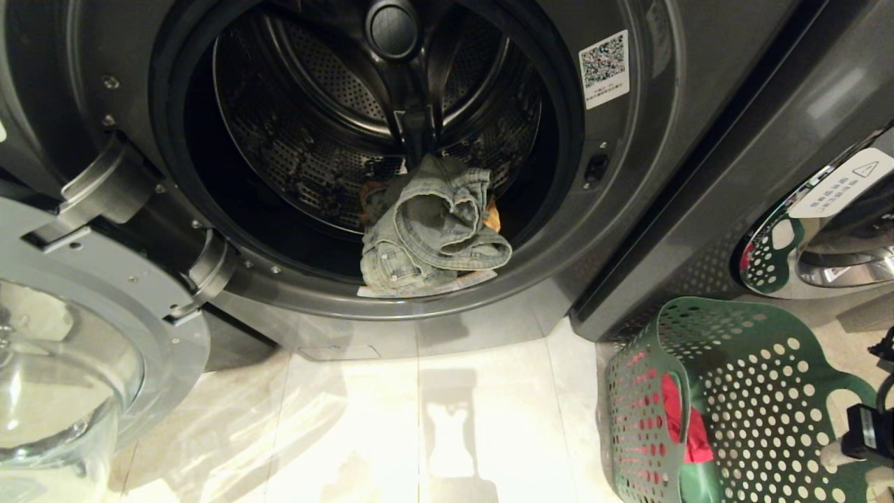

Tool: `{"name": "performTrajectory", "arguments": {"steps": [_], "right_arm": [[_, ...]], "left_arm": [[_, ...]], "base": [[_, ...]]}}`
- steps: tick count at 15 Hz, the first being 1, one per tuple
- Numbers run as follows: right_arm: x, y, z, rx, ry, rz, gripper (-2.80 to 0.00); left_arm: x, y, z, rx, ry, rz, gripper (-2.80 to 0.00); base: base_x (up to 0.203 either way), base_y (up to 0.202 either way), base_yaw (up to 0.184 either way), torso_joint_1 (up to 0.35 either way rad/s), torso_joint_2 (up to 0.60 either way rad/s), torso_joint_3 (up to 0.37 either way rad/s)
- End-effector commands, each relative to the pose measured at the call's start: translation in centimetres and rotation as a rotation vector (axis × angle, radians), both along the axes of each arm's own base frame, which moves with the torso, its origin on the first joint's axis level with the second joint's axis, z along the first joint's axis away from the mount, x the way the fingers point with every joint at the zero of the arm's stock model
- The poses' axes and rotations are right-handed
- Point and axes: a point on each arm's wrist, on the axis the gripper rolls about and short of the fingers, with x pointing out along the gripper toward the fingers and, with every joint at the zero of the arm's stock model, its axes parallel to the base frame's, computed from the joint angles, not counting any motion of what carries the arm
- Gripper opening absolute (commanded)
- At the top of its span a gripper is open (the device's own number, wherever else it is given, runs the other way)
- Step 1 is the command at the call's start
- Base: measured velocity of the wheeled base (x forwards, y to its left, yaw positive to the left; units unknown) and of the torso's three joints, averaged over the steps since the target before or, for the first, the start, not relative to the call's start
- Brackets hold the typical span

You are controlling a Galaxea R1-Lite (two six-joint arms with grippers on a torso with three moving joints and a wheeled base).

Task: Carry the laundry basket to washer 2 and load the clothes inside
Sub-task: Place the clothes into the washing machine

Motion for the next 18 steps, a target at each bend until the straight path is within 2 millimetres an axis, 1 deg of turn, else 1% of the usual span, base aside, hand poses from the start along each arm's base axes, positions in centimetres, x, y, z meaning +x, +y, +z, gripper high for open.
{"name": "performTrajectory", "arguments": {"steps": [1, 3, 5, 7, 9, 10, 13, 14, 15, 18], "right_arm": [[2.7, -1.4, -3.8, 0.126, 0.128, -0.027, 0.00], [5.5, -2.6, -6.8, 0.228, 0.131, -0.037, 0.00], [8.5, -3.2, -10.6, 0.262, 0.075, -0.013, 0.00], [11.1, -3.1, -14.3, 0.266, 0.030, 0.025, 0.00], [13.4, -2.3, -17.2, 0.278, 0.008, 0.046, 0.00], [14.6, -1.6, -18.1, 0.291, -0.011, 0.037, 0.00], [19.1, 0.9, -19.4, 0.320, -0.219, -0.067, 0.00], [19.9, 1.8, -20.2, 0.295, -0.231, -0.088, 0.00], [20.6, 2.4, -20.9, 0.269, -0.231, -0.107, 0.00], [22.5, 2.6, -22.6, 0.267, -0.234, -0.197, 0.00]], "left_arm": [[0.1, 0.0, -0.2, 0.000, 0.007, 0.000, -2.80], [0.1, 0.0, -0.2, 0.000, 0.007, 0.002, -2.80], [0.1, 0.0, -0.2, 0.000, 0.007, 0.001, -2.80], [0.1, 0.0, -0.2, 0.000, 0.007, 0.000, -2.80], [0.1, 0.0, -0.2, 0.000, 0.007, 0.000, -2.80], [0.1, 0.0, -0.2, 0.000, 0.007, 0.002, -2.80], [0.1, 0.0, -0.2, 0.000, 0.007, 0.002, -2.80], [0.1, 0.0, -0.2, 0.000, 0.007, 0.000, -2.80], [0.1, 0.0, -0.2, 0.000, 0.007, 0.002, -2.80], [0.1, 0.0, -0.2, 0.000, 0.007, 0.001, -2.80]], "base": [[0.000, 0.000, 0.000, 0.000, 0.00, 0.000], [0.000, 0.000, 0.000, 0.000, 0.00, 0.000], [0.000, 0.000, 0.000, 0.000, 0.00, 0.000], [0.000, 0.000, 0.000, 0.000, 0.00, 0.000], [0.000, 0.000, 0.000, 0.000, 0.00, 0.000], [0.000, 0.000, 0.000, 0.000, 0.00, 0.000], [0.000, 0.000, 0.000, 0.000, 0.00, 0.000], [0.000, 0.000, 0.000, 0.000, 0.00, 0.000], [0.000, 0.000, 0.000, 0.000, 0.00, 0.000], [0.000, 0.000, 0.000, 0.000, 0.00, 0.000]]}}
